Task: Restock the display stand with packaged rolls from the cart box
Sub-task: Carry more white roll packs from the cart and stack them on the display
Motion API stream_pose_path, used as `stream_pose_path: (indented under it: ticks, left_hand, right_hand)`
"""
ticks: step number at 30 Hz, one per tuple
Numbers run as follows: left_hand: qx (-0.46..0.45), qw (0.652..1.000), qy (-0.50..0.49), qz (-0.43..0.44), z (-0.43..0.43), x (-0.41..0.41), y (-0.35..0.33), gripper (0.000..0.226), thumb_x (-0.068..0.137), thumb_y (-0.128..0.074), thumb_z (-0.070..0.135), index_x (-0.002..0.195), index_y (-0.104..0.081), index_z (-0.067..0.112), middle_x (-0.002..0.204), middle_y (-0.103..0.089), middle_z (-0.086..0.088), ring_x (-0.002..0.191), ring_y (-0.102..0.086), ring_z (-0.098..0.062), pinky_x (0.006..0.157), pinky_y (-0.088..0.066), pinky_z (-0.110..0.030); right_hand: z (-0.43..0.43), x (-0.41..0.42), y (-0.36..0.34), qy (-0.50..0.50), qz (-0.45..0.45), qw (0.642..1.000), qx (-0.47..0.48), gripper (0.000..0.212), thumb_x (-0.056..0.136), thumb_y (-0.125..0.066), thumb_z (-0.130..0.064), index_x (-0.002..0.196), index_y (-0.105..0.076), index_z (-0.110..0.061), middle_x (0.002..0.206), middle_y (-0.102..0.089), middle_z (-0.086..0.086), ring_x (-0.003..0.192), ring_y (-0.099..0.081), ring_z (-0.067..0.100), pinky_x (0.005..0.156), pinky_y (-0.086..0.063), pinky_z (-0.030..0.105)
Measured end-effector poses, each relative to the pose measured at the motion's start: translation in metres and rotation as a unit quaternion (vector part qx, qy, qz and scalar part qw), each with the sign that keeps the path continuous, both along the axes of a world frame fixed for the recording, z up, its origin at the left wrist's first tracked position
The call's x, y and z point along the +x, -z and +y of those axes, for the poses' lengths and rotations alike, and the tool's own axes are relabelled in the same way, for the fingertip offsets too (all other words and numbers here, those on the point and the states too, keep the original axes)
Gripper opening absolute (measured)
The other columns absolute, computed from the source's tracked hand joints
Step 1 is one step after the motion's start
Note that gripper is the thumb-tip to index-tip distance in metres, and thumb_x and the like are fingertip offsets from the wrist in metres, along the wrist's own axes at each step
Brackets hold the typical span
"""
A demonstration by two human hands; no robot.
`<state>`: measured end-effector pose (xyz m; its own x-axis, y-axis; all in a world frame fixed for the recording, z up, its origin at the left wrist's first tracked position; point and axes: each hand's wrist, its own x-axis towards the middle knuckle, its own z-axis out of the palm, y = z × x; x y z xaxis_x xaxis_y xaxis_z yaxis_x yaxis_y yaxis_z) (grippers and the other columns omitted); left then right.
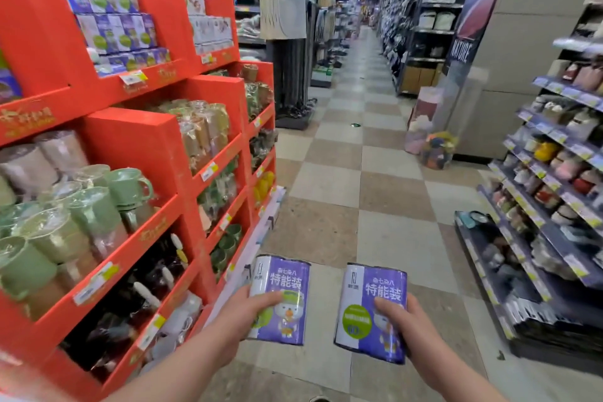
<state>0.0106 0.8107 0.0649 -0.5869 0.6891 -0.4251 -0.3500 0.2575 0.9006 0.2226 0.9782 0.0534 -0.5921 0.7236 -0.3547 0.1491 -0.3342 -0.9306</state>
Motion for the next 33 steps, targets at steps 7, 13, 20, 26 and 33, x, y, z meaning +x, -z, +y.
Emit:
stream_pose_path:
  ticks: [7, 13, 20, 26, 33]
  left_hand:
    - [0.022, 1.000, 0.002, -0.017, 0.116, -0.072, 0.005, 0.039, 0.074, -0.079, 0.014, 0.110, -0.062, 0.013, 0.092, -0.075, -0.014, 0.080, -0.073, -0.031, 0.069, -0.059, -0.036]
    - [0.039, 0.999, 0.034, -0.016, 0.225, -0.134, -0.010, 0.029, 0.080, -0.072, 0.012, 0.108, -0.063, 0.011, 0.092, -0.075, -0.015, 0.084, -0.072, -0.034, 0.077, -0.058, -0.041]
    - [0.058, 0.997, 0.040, -0.026, 0.321, -0.184, -0.020, 0.039, 0.066, -0.079, 0.017, 0.102, -0.064, 0.015, 0.095, -0.075, -0.015, 0.090, -0.070, -0.038, 0.088, -0.053, -0.054]
    - [0.066, 0.998, 0.021, -0.007, 0.402, -0.239, -0.025, 0.038, 0.074, -0.077, 0.017, 0.110, -0.065, 0.011, 0.097, -0.075, -0.013, 0.090, -0.071, -0.033, 0.086, -0.056, -0.045]
    - [0.074, 0.996, -0.058, 0.000, 0.499, -0.313, -0.039, 0.051, 0.062, -0.078, 0.020, 0.110, -0.065, 0.007, 0.095, -0.074, -0.017, 0.080, -0.072, -0.032, 0.084, -0.056, -0.047]
  right_hand:
    - [0.109, -0.066, -0.013, -0.010, 0.016, 0.999, 0.026, 0.071, 0.056, -0.077, -0.034, 0.119, -0.053, -0.013, 0.103, -0.072, 0.016, 0.088, -0.071, 0.038, 0.073, -0.057, 0.048]
    - [0.211, -0.129, -0.039, 0.022, 0.026, 0.998, 0.046, 0.050, 0.069, -0.076, -0.024, 0.113, -0.056, -0.013, 0.098, -0.073, 0.016, 0.085, -0.071, 0.037, 0.074, -0.057, 0.049]
    - [0.299, -0.180, -0.044, 0.044, 0.031, 0.997, 0.047, 0.045, 0.071, -0.074, -0.027, 0.111, -0.058, -0.012, 0.097, -0.071, 0.020, 0.073, -0.065, 0.031, 0.061, -0.055, 0.036]
    - [0.387, -0.240, -0.035, 0.004, 0.042, 0.999, 0.032, 0.052, 0.067, -0.077, -0.031, 0.110, -0.058, -0.009, 0.091, -0.067, 0.023, 0.077, -0.060, 0.034, 0.070, -0.052, 0.047]
    - [0.508, -0.330, -0.037, -0.054, 0.043, 0.997, 0.032, 0.021, 0.086, -0.062, -0.006, 0.107, -0.060, -0.008, 0.085, -0.075, 0.013, 0.066, -0.071, 0.027, 0.053, -0.056, 0.032]
